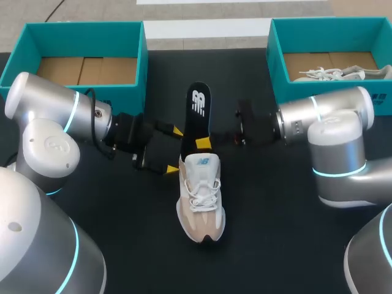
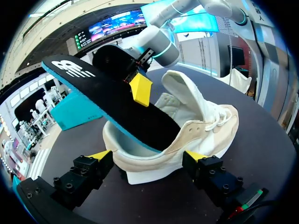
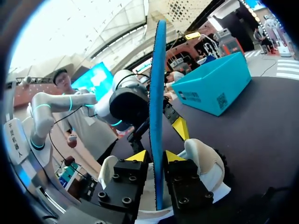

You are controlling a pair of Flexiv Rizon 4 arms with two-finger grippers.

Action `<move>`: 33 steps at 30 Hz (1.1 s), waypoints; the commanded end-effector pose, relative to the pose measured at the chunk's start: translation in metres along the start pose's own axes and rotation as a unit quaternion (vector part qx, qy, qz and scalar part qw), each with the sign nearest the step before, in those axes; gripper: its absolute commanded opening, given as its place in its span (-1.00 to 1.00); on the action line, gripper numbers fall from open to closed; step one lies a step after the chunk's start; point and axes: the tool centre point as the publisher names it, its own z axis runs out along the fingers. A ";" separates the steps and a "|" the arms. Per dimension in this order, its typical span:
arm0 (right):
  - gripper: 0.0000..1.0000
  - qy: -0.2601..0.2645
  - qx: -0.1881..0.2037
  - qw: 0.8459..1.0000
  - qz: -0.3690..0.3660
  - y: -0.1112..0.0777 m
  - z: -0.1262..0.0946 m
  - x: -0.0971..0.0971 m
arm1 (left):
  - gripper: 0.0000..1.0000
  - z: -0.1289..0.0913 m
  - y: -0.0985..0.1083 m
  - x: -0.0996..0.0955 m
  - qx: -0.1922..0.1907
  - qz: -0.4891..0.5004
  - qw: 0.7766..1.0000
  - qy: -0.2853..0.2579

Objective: Take the shoe out of the shoebox, open the shoe tongue, remove and reinsert the insole, then place the shoe into the shoebox

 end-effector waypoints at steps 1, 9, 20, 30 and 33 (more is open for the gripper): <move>-0.95 0.010 0.012 1.000 0.005 -0.001 0.003 -0.008 | 1.00 0.000 -0.001 0.001 -0.002 0.000 1.000 0.000; -1.00 0.025 0.026 0.999 0.034 -0.017 0.005 -0.006 | 1.00 0.000 -0.001 0.001 -0.002 0.000 1.000 0.000; -1.00 0.036 0.063 0.993 0.093 -0.047 0.014 0.007 | 1.00 0.000 -0.001 0.001 -0.002 0.000 1.000 0.000; -0.73 0.022 0.068 0.993 0.092 -0.044 0.012 0.007 | 1.00 0.000 -0.001 0.001 -0.002 0.000 1.000 0.000; -0.69 0.019 0.072 0.994 0.078 -0.034 0.011 0.004 | 1.00 0.000 -0.001 0.001 -0.002 0.000 1.000 0.000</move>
